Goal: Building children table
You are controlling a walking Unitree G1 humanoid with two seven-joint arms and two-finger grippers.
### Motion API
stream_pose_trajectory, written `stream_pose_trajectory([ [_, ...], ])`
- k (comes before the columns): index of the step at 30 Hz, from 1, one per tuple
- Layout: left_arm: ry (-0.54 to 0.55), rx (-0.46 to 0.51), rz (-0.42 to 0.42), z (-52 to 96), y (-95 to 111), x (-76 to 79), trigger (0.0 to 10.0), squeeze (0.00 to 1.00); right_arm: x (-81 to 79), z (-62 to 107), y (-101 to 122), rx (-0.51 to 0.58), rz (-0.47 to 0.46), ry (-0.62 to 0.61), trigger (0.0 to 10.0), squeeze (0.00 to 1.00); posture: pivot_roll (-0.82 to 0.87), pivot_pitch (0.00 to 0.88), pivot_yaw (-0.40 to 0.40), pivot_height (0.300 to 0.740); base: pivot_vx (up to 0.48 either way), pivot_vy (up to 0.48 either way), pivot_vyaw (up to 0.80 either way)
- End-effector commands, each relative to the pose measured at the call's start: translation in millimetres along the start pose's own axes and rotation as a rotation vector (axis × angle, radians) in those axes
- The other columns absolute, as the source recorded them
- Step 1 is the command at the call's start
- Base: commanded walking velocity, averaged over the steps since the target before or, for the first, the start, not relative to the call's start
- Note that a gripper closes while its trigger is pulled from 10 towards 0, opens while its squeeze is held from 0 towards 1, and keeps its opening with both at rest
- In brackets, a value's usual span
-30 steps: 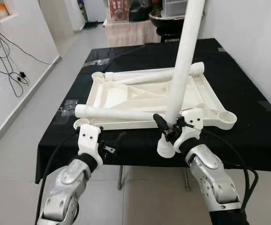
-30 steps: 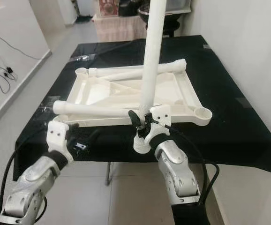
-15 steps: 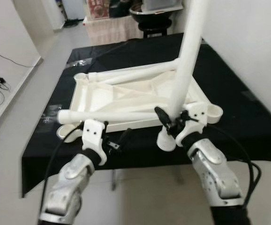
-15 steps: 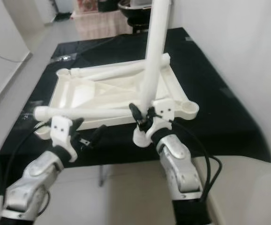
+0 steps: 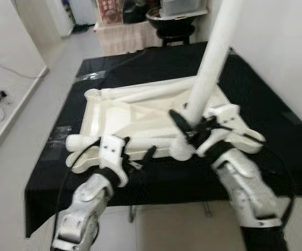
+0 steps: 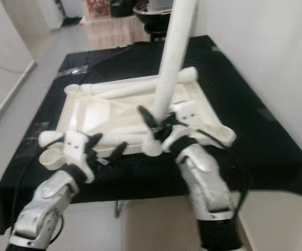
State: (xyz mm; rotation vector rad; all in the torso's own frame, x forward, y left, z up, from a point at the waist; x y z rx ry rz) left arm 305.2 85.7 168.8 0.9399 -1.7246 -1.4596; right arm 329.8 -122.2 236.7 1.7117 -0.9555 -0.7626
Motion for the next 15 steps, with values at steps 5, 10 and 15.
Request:
stream_pose_trajectory([
  [5, 0.018, -0.013, 0.005, 3.0, -2.9, -5.8, 10.0, 0.00, -15.1, -3.5, 5.9, 0.024, -0.030, 0.069, 10.0, 0.00, -0.17, 0.086, 0.088, 0.740, 0.293, 0.000, -0.48],
  [10, 0.021, -0.008, 0.008, 2.9, -1.7, -6.0, 10.0, 0.00, -15.6, -3.6, 7.0, 0.030, -0.035, 0.071, 10.0, 0.00, -0.16, 0.089, 0.084, 0.740, 0.296, 0.000, 0.00],
  [15, 0.024, -0.004, 0.011, 2.9, -0.9, -6.1, 10.0, 0.00, -16.2, -3.9, 8.6, 0.031, -0.033, 0.078, 10.0, 0.00, -0.16, 0.089, 0.087, 0.740, 0.293, 0.000, 0.00],
])
Point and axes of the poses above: a point about 5 cm out from each wrist's last joint towards the gripper, its own z axis pointing back from the gripper into the wrist, its own y axis along the axis of the wrist's last joint, x = y × z, the point moved 3 cm from there along -z, pointing out of the wrist towards the gripper, and after that the axes turned 1 degree about -z, right-handed, at the moved point
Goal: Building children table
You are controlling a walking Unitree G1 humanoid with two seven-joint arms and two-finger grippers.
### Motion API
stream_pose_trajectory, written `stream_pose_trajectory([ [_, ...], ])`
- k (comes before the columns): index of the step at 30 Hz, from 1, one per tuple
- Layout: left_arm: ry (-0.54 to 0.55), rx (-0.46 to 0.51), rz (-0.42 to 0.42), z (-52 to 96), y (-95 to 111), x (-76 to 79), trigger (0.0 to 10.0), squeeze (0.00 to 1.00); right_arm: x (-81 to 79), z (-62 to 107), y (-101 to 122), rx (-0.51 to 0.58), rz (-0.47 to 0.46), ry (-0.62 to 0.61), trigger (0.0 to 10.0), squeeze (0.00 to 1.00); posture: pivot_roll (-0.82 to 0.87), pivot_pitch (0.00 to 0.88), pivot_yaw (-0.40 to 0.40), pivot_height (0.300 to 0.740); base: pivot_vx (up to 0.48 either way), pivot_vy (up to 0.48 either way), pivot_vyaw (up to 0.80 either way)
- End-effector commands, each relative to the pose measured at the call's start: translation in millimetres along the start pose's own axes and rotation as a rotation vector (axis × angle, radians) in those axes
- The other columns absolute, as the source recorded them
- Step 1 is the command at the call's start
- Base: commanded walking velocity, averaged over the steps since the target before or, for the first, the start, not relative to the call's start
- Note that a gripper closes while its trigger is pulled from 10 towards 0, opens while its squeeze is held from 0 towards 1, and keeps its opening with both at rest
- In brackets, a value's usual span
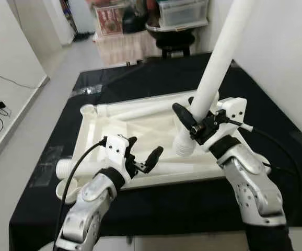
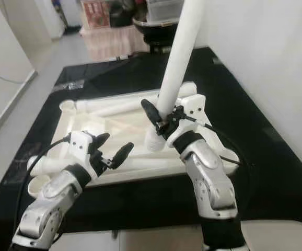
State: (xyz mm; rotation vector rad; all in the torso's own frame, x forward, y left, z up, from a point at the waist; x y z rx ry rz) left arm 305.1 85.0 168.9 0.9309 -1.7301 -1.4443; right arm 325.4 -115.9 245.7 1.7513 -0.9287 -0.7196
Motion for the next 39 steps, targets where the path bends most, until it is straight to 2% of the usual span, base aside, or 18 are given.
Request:
stream_pose_trajectory([
  [1, 0.021, -0.008, -0.002, 3.0, -0.4, -7.1, 10.0, 0.00, -8.2, -2.6, 0.9, 0.007, -0.019, 0.037, 10.0, 0.00, -0.16, 0.089, 0.089, 0.740, 0.296, 0.000, 0.00],
  [7, 0.034, -0.014, 0.001, 3.5, -1.1, -9.4, 10.0, 0.00, -8.6, -2.0, 2.1, -0.001, 0.008, 0.046, 10.0, 0.00, -0.15, 0.093, 0.090, 0.740, 0.285, 0.000, 0.00],
  [9, 0.084, -0.035, -0.025, 3.8, -6.0, -14.8, 10.0, 0.00, -7.8, -1.6, 0.8, -0.008, 0.029, 0.041, 10.0, 0.00, -0.15, 0.095, 0.089, 0.740, 0.000, 0.000, 0.00],
  [14, 0.076, -0.054, -0.025, 4.4, -9.9, -14.4, 10.0, 0.00, -7.8, -1.2, -0.4, -0.013, 0.036, 0.039, 10.0, 0.00, -0.15, 0.096, 0.089, 0.740, 0.000, 0.000, 0.00],
  [21, 0.082, -0.081, 0.029, 7.9, -15.5, -13.9, 10.0, 0.00, -17.8, 0.6, -6.9, -0.038, 0.040, 0.085, 10.0, 0.00, -0.16, 0.098, 0.086, 0.740, 0.000, -0.469, 0.00],
  [27, 0.085, -0.080, 0.035, 8.6, -15.7, -13.7, 10.0, 0.00, -20.0, 1.7, -8.8, -0.048, 0.043, 0.097, 10.0, 0.00, -0.15, 0.102, 0.086, 0.740, 0.000, -0.480, 0.00],
  [32, 0.089, -0.084, 0.041, 9.5, -16.6, -13.6, 10.0, 0.00, -26.4, 4.9, -17.1, -0.087, 0.087, 0.136, 10.0, 0.00, -0.15, 0.108, 0.087, 0.740, 0.000, -0.480, 0.00],
  [39, 0.088, -0.088, 0.034, 9.7, -16.6, -13.2, 10.0, 0.00, -30.3, 6.4, -20.8, -0.102, 0.094, 0.163, 10.0, 0.00, -0.15, 0.109, 0.087, 0.740, 0.000, -0.182, 0.00],
])
Point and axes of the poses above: a point about 5 cm out from each wrist's last joint towards the gripper, its own z axis pointing back from the gripper into the wrist, its own y axis along the axis of the wrist's last joint, x = y × z, the point moved 3 cm from there along -z, pointing out of the wrist towards the gripper, and after that the axes turned 1 degree about -z, right-handed, at the moved point
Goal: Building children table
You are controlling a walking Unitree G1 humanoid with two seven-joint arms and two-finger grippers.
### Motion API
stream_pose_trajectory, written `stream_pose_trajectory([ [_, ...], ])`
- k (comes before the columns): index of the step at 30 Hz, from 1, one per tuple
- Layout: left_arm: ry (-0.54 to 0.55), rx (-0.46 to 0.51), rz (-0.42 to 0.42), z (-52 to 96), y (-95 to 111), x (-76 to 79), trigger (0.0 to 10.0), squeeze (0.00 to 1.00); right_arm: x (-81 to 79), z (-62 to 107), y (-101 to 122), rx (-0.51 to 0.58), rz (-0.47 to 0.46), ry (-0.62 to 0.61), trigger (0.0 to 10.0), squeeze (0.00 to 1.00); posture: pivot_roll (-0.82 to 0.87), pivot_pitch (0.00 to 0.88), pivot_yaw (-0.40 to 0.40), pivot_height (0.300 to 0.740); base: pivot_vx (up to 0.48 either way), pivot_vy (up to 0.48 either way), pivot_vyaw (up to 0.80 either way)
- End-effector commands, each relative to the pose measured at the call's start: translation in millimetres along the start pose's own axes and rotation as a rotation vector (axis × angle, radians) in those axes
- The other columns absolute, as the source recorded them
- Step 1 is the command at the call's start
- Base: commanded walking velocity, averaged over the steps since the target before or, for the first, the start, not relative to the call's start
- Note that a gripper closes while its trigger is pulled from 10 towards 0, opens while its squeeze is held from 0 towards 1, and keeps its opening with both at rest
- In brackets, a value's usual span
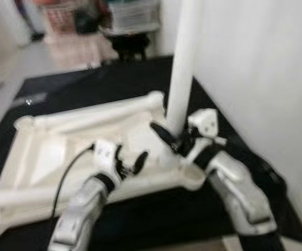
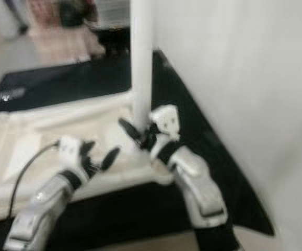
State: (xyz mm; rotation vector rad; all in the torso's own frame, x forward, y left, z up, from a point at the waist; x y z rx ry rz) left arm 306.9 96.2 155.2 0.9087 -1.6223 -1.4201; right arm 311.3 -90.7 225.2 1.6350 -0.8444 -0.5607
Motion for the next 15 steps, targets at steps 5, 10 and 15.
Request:
stream_pose_trajectory([
  [5, 0.001, -0.068, -0.013, 8.8, -10.2, -2.2, 10.0, 0.00, -15.1, 6.6, 2.2, 0.009, -0.024, 0.132, 10.0, 0.00, -0.14, 0.121, 0.091, 0.740, 0.000, 0.000, 0.00],
  [10, -0.104, -0.129, -0.038, 28.5, -19.9, 1.8, 10.0, 0.00, -15.6, 20.2, 8.5, 0.005, -0.040, 0.258, 10.0, 0.00, -0.13, 0.132, 0.088, 0.740, 0.000, 0.000, 0.48],
  [15, -0.238, -0.138, -0.047, 41.8, -19.7, 17.5, 10.0, 0.00, -5.0, 25.1, 11.8, -0.007, -0.030, 0.273, 10.0, 0.00, -0.12, 0.140, 0.078, 0.740, 0.000, 0.000, 0.80],
])
Point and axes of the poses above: a point about 5 cm out from each wrist's last joint towards the gripper, its own z axis pointing back from the gripper into the wrist, its own y axis along the axis of the wrist's last joint, x = y × z, the point moved 3 cm from there along -z, pointing out of the wrist towards the gripper, and after that the axes turned 1 degree about -z, right-handed, at the moved point
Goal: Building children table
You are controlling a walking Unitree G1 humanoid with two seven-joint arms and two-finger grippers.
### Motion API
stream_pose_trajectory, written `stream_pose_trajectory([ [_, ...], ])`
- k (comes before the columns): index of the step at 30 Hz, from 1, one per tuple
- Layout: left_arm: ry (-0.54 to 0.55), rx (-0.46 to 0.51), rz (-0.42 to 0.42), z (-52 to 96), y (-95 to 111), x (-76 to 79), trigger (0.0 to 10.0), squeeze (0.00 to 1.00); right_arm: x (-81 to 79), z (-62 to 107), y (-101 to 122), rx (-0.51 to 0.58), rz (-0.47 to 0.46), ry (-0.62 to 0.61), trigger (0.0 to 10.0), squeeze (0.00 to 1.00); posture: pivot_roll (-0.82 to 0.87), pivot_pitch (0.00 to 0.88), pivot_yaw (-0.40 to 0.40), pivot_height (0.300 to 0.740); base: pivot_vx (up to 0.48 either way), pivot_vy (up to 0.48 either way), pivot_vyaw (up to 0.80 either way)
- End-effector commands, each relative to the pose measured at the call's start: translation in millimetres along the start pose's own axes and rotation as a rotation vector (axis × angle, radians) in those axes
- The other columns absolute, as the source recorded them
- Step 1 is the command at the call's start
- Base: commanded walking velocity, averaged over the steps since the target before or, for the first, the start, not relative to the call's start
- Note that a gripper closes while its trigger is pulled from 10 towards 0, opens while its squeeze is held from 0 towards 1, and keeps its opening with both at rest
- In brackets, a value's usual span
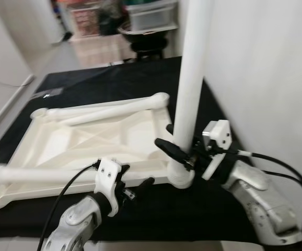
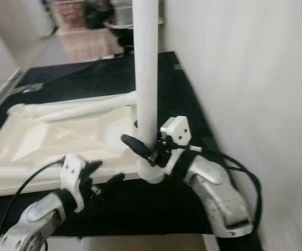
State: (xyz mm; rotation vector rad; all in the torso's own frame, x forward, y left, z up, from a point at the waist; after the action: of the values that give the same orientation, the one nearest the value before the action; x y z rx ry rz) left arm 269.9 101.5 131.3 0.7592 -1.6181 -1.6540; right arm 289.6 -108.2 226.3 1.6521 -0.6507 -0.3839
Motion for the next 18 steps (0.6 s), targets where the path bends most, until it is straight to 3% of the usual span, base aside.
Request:
stream_pose_trajectory([
  [1, -0.144, -0.032, -0.036, 8.0, -1.0, 20.0, 10.0, 0.00, 5.7, -0.2, 2.7, -0.007, 0.009, 0.011, 10.0, 0.00, -0.12, 0.145, 0.074, 0.740, 0.000, 0.000, 0.00],
  [5, -0.242, -0.079, -0.075, 14.4, -7.7, 33.6, 10.0, 0.00, 19.8, 3.8, 1.6, -0.038, 0.048, -0.035, 10.0, 0.00, -0.12, 0.147, 0.071, 0.740, 0.000, 0.000, 0.00],
  [10, -0.271, -0.093, -0.094, 17.4, -8.4, 39.3, 10.0, 0.00, 36.0, 12.3, 4.9, -0.059, 0.091, -0.089, 10.0, 0.00, -0.12, 0.162, 0.070, 0.740, 0.000, 0.000, 0.00],
  [18, -0.285, -0.087, -0.138, 20.6, -6.1, 42.0, 10.0, 0.00, 43.8, 35.7, 16.0, -0.039, 0.053, -0.056, 10.0, 0.00, -0.12, 0.176, 0.075, 0.740, 0.000, 0.000, 0.00],
])
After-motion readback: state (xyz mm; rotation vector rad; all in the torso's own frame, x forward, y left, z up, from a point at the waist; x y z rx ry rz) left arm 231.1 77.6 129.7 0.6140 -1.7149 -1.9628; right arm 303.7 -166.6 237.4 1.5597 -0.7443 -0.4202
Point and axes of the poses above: a point about 5 cm out from each wrist's last joint towards the gripper, its own z axis pointing back from the gripper into the wrist, its own y axis along the axis of the wrist's last joint, x = y × z, the point moved 3 cm from there along -z, pointing out of the wrist towards the gripper, and after that the axes turned 1 degree about -z, right-handed, at the moved point
